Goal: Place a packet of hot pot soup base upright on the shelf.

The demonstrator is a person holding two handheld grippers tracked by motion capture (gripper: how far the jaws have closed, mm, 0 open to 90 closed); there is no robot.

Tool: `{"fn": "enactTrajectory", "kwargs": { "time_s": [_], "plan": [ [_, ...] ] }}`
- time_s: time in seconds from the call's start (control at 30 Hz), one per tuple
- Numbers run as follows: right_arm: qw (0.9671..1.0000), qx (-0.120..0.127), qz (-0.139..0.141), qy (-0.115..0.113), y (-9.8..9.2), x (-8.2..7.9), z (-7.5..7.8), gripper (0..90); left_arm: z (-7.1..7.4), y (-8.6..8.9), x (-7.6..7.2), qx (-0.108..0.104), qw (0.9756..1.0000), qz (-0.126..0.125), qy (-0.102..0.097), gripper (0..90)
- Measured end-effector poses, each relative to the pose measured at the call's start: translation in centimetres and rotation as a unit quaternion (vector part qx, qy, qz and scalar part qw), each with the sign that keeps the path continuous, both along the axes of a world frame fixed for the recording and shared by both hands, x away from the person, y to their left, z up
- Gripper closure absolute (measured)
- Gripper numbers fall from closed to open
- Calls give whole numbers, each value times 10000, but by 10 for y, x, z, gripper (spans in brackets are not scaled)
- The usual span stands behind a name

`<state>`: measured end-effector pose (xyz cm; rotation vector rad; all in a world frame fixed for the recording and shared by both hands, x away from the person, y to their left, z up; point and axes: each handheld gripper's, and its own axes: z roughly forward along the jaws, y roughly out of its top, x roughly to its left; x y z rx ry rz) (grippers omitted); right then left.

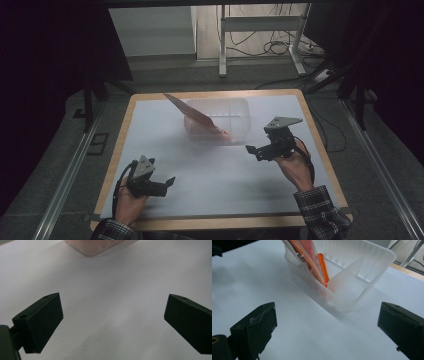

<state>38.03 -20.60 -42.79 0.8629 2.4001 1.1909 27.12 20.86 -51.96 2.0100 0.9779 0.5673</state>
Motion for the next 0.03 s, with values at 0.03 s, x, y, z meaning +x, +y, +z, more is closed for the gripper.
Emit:
{"fn": "enactTrajectory", "kwargs": {
  "time_s": [0.03],
  "plan": [
    [10000,11,6,13,-1,-1,0,18,0,0,0,1,10000,0,-3,16]
  ]
}}
